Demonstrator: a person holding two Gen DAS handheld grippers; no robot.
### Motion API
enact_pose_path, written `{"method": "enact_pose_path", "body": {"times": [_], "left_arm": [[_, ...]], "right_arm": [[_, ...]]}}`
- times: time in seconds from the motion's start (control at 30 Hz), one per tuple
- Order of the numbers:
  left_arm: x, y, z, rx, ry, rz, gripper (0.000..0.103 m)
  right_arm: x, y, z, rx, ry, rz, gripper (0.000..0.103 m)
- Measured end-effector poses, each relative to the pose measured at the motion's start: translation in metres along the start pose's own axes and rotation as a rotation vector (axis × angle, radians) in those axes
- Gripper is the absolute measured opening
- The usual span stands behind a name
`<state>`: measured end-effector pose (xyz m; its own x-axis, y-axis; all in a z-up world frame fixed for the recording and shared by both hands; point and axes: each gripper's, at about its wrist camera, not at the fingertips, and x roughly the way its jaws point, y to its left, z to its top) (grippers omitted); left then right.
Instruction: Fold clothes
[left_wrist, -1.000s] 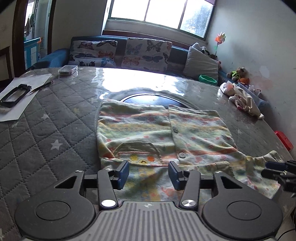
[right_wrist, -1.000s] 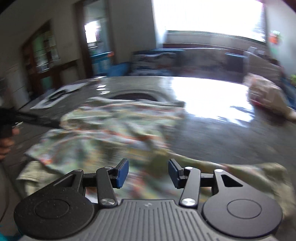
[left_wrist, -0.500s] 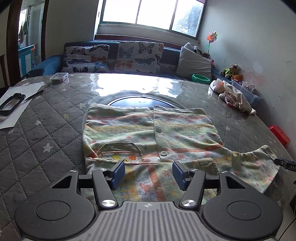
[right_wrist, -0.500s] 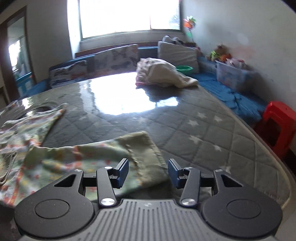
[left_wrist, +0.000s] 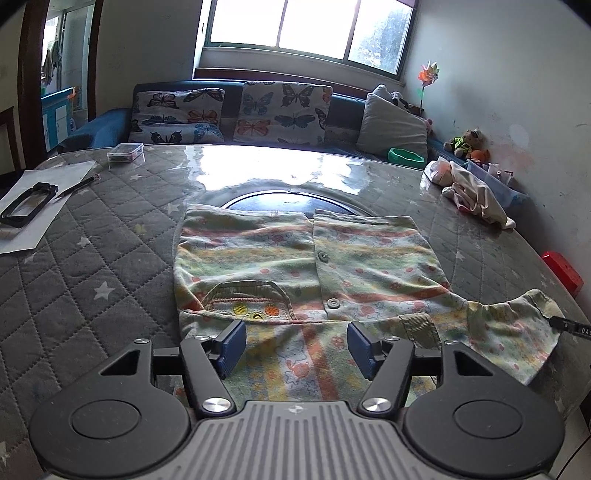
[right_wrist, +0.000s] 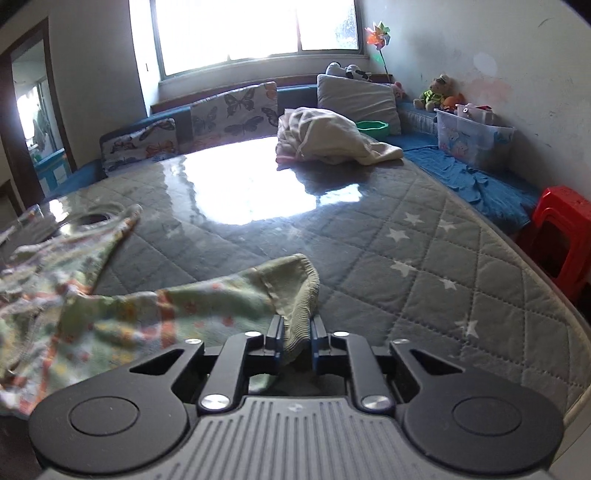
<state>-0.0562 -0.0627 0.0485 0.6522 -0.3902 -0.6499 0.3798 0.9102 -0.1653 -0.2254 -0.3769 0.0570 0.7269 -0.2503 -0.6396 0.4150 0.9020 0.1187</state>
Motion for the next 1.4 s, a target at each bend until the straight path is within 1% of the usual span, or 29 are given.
{"method": "enact_pose_path", "body": {"times": [0.03,0.17,0.3,0.4,0.6,0.7,0.9,1.07,1.1,1.13,1.2,1.3,1.4], "left_arm": [[0.000,0.000,0.000,0.001,-0.001,0.000,0.065],[-0.002,0.003,0.000,-0.005,-0.007,0.006,0.067],[-0.005,0.009,-0.001,-0.021,-0.017,0.008,0.068],[-0.009,0.014,-0.003,-0.031,-0.026,0.010,0.069],[-0.018,0.031,-0.005,-0.058,-0.046,0.022,0.071],[-0.022,0.041,-0.006,-0.075,-0.055,0.031,0.071],[-0.027,0.056,-0.007,-0.106,-0.066,0.042,0.071],[-0.027,0.064,-0.007,-0.124,-0.069,0.047,0.071],[-0.027,0.065,-0.007,-0.128,-0.070,0.046,0.072],[-0.027,0.064,-0.007,-0.129,-0.069,0.045,0.072],[-0.026,0.063,-0.007,-0.127,-0.070,0.041,0.072],[-0.027,0.057,-0.005,-0.118,-0.077,0.028,0.072],[-0.028,0.048,-0.003,-0.103,-0.091,-0.010,0.071]], "right_arm": [[-0.003,0.003,0.003,0.006,-0.007,0.020,0.011],[-0.023,0.026,0.022,0.021,-0.044,0.162,0.010],[-0.032,0.060,0.040,-0.007,-0.054,0.295,0.009],[-0.035,0.099,0.052,-0.067,-0.052,0.401,0.009],[-0.029,0.173,0.057,-0.205,-0.025,0.534,0.009],[-0.023,0.209,0.054,-0.249,-0.008,0.590,0.009],[-0.009,0.266,0.038,-0.326,0.040,0.663,0.009],[-0.002,0.296,0.015,-0.396,0.089,0.702,0.010],[-0.001,0.300,0.011,-0.409,0.097,0.709,0.012],[-0.001,0.302,0.009,-0.415,0.108,0.716,0.017],[-0.003,0.303,0.006,-0.429,0.119,0.727,0.020],[-0.010,0.291,0.007,-0.448,0.111,0.719,0.020],[-0.013,0.271,0.006,-0.466,0.123,0.671,0.020]]}}
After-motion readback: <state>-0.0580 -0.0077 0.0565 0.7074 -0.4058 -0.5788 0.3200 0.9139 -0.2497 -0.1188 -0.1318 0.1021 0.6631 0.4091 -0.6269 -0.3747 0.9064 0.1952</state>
